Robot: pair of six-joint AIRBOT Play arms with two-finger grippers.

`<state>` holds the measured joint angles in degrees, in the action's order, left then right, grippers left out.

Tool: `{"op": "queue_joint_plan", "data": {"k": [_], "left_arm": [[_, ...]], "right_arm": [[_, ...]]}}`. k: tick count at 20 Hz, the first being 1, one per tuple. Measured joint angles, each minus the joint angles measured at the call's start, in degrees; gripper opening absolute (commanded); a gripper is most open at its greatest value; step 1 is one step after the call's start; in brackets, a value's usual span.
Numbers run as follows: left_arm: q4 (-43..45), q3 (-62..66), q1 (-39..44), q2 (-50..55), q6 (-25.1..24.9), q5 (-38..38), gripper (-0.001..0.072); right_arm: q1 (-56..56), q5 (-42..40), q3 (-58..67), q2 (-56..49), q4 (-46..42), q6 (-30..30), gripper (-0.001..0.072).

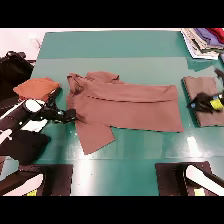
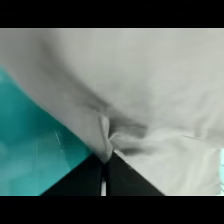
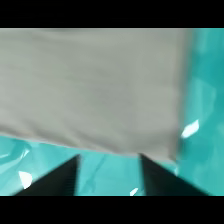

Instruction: Fold the shirts.

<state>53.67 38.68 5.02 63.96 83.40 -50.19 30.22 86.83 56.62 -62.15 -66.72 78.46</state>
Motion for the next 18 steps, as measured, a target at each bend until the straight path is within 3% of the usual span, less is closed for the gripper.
{"op": "queue_joint_plan", "data": {"k": [6, 7, 14, 15, 16, 17, 18], "left_arm": [[-0.09, 3.63, 0.11, 0.0, -2.12, -1.92, 0.0028], [-0.07, 3.82, 0.11, 0.0, -2.29, -2.05, 0.0028], [-0.09, 4.28, 0.11, 0.0, -2.78, -2.56, 0.0028], [-0.09, 4.28, 0.11, 0.0, -2.82, -2.58, 0.0028], [-0.09, 4.28, 0.11, 0.0, -2.84, -2.75, 0.0028], [-0.09, 4.31, 0.11, -0.04, -2.86, -2.95, 0.0027], [-0.07, 4.42, 0.11, -0.28, -2.89, -3.06, 0.0027]], "right_arm": [[14.58, -3.5, -18.45, 1.55, 0.85, 0.24, 0.0488], [15.37, -4.85, -20.94, 1.64, 2.6, 0.0, 0.043], [7.63, -17.42, -28.2, 1.81, 13.07, -0.28, 0.0426], [5.53, -19.47, -28.41, 1.84, 13.77, 0.33, 0.0346], [3.65, -21.46, -28.61, 1.84, 13.94, 0.46, 0.0164], [1.92, -23.17, -28.74, 1.81, 13.7, 0.76, 0.0061], [0.22, -24.3, -28.61, 1.77, 13.51, 0.9, 0.0018]]}}
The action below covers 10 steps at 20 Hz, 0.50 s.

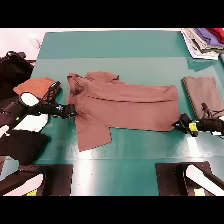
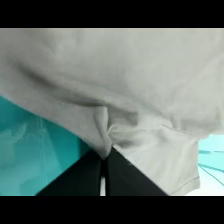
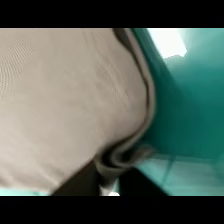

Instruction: Fold the shirts.

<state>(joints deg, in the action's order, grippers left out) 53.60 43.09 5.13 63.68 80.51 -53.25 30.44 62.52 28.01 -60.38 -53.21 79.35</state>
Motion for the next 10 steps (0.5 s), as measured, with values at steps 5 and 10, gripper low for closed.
{"op": "queue_joint_plan", "data": {"k": [5, 10], "left_arm": [[0.74, 7.48, -0.09, -7.34, 0.13, -1.75, 0.0027], [3.41, 31.65, -0.11, -18.51, 0.42, -5.11, 0.0027]], "right_arm": [[-5.2, 1.73, 9.42, 4.87, 0.42, -1.16, 0.0018], [-6.6, 7.23, 35.41, 14.93, 0.59, -1.92, 0.0018]]}}
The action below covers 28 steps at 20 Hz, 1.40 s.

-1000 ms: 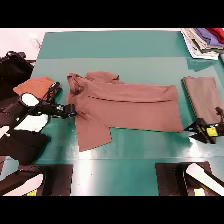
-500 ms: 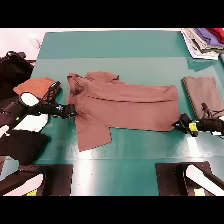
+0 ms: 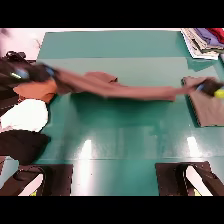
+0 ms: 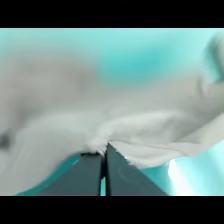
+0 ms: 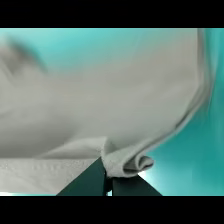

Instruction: Fold the shirts.

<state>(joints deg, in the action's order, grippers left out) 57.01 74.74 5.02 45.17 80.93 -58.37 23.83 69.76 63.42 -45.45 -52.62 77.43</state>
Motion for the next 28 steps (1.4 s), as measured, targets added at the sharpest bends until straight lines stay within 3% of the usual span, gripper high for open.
{"op": "queue_joint_plan", "data": {"k": [6, 11, 18, 23, 28], "left_arm": [[5.09, 32.13, 0.0, -4.28, 2.51, -0.74, 0.0026], [13.09, 41.2, 0.02, -2.95, 5.6, -2.03, 0.0027], [14.97, 31.26, 0.0, 12.02, 7.21, -10.91, 0.0028], [12.35, 18.49, 0.0, 27.71, 7.45, -9.7, 0.0028], [11.28, 15.58, -0.02, 41.53, 6.6, -5.46, 0.0027]], "right_arm": [[-0.24, 8.2, 35.98, 1.46, -5.42, 3.04, 0.0018], [-0.39, 18.86, 55.17, -5.11, -12.0, 7.17, 0.0017], [-3.37, 22.32, 43.71, -13.97, -16.15, 9.03, 0.0017], [-9.77, 20.87, 33.4, -26.4, -22.95, 9.05, 0.0017], [-13.05, 16.13, 32.11, -39.89, -24.83, 9.07, 0.0017]]}}
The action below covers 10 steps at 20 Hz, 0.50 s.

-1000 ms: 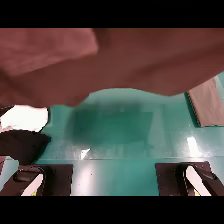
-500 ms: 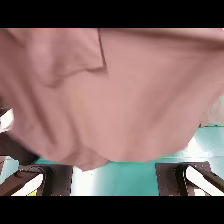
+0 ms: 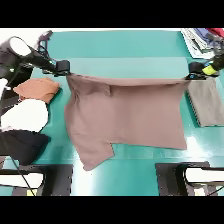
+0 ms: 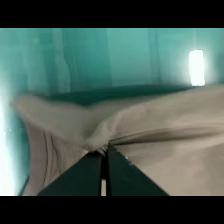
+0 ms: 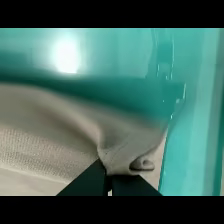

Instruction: Fold the shirts.

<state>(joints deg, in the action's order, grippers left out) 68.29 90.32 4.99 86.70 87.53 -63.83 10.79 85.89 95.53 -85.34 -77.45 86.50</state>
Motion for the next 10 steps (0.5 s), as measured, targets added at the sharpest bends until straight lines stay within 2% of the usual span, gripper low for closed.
{"op": "queue_joint_plan", "data": {"k": [5, 10], "left_arm": [[-0.31, 1.75, 0.0, 5.57, -1.75, 3.78, 0.0028], [0.04, 0.76, 0.0, 6.64, -5.49, -2.27, 0.0028]], "right_arm": [[-0.59, -1.29, 8.11, -9.75, -0.11, -0.04, 0.0018], [-0.37, -0.92, 2.62, -9.33, -0.42, -1.46, 0.0018]]}}
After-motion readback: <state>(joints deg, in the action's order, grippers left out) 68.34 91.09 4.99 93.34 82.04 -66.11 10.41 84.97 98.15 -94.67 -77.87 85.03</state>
